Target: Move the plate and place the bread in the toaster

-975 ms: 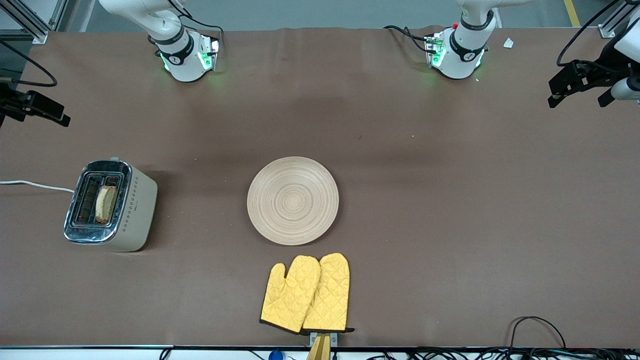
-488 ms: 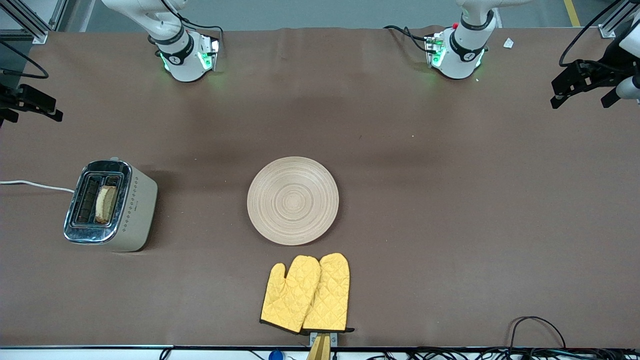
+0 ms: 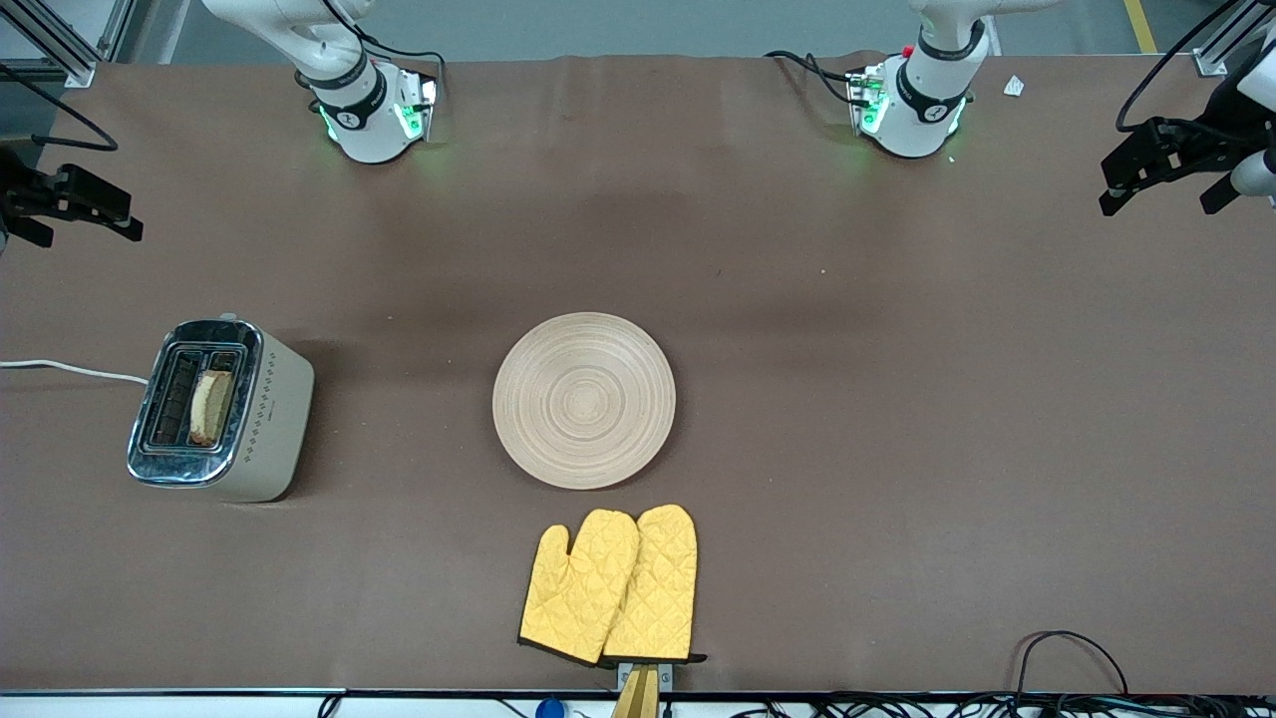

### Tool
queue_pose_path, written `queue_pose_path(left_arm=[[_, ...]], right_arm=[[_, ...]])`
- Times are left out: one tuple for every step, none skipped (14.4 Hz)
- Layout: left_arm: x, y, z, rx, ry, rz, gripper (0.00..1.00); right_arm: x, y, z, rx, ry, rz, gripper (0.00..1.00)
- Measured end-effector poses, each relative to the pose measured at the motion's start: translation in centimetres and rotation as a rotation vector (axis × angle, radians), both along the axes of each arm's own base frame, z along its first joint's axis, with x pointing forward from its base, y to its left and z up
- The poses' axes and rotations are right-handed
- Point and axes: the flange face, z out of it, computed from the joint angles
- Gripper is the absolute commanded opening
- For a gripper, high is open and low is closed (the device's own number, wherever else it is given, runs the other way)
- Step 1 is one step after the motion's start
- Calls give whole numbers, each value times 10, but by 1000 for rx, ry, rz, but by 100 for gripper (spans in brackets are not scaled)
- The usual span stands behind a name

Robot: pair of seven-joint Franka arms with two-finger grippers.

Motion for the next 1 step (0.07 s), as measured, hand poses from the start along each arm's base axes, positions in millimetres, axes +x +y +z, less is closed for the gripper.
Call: queue_pose_path(left_arm=[[-1,0,-1,1,9,0,100]], right_arm=[[0,0,0,0,0,0,100]])
